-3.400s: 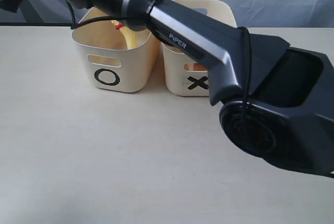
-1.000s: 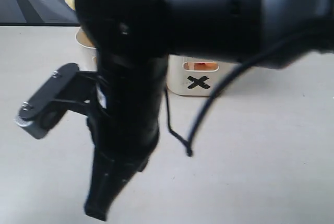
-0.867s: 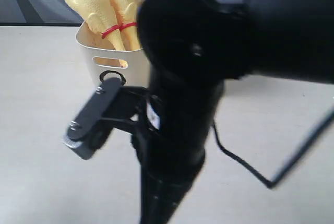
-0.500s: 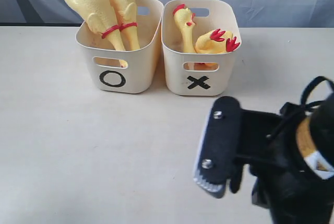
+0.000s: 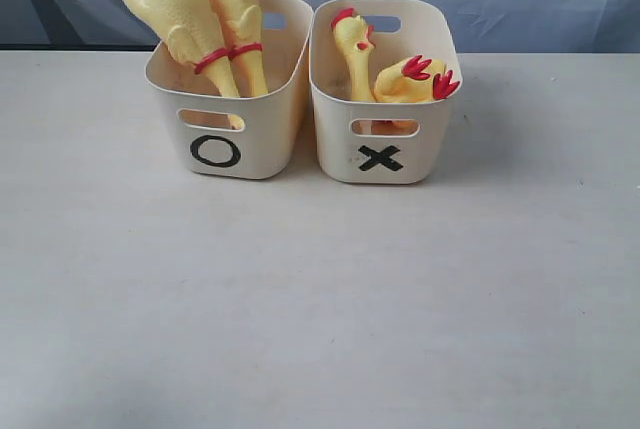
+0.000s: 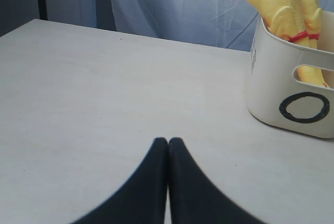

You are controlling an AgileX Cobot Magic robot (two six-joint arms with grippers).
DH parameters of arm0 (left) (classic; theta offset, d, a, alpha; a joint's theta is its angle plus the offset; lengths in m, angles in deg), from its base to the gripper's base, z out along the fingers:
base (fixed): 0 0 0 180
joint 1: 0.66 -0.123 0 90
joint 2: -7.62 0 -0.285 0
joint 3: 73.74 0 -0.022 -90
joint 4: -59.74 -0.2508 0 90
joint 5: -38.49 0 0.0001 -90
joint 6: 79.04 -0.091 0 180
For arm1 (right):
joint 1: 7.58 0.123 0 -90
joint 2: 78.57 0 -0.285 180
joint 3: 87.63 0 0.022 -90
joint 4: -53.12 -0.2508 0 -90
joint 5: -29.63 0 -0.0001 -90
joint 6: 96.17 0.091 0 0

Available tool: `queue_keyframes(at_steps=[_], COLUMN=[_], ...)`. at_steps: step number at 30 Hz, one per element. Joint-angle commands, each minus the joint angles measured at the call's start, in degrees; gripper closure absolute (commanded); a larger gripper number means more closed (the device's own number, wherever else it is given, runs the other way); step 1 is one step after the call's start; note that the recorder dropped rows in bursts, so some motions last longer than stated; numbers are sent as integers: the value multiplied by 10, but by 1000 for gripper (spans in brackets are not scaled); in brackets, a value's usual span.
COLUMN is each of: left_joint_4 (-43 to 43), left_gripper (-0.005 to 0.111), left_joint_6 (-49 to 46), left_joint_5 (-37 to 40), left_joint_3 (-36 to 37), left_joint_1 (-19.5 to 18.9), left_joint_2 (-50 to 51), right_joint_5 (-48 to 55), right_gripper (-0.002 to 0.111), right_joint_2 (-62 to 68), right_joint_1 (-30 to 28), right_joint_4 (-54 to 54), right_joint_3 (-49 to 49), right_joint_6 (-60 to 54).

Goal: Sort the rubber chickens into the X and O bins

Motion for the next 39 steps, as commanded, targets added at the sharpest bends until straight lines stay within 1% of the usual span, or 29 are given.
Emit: queue_keyframes(at_steps=[1,2,3,6,9,11,16,25,26,28,32,36,39], left_joint_4=[0,0,0,0,0,0,0,0,0,0,0,0,0], left_gripper=[107,107,107,107,107,107,107,107,107,107,107,107,107], left_joint_6=[1,1,1,1,1,1,1,1,1,1,1,1,1], left_joint_5=[-4,-4,-4,-4,-4,-4,-4,-4,-4,-4,-4,-4,-4], left_joint_3=[-1,-1,-1,-1,-1,-1,-1,-1,-1,-1,-1,-1,-1], left_joint_1=[5,5,5,5,5,5,5,5,5,5,5,5,5], left_joint_2=[1,1,1,1,1,1,1,1,1,1,1,1,1], right_joint_5=[-181,-221,-259,-327,-342,-355,-398,-483,-488,-446,-444,-440,-440], right_gripper=[109,109,109,109,109,109,109,109,109,109,109,109,109], right_joint_2=[-97,-113,-136,-184,-220,-234,-251,-302,-309,-326,-326,-326,-326], right_joint_1=[-185,-220,-270,-358,-405,-420,-427,-427,-427,-427,-427,-427,-427], right_joint_4=[9,2,-14,-66,-128,-165,-262,-271,-276,-266,-262,-275,-275], right_joint_3=[-28,-35,-46,-74,-109,-145,-252,-422,-422,-422,-422,-422,-422], right_joint_6=[-28,-24,-23,-10,-10,-10,-11,-13,-13,-13,-9,57,75])
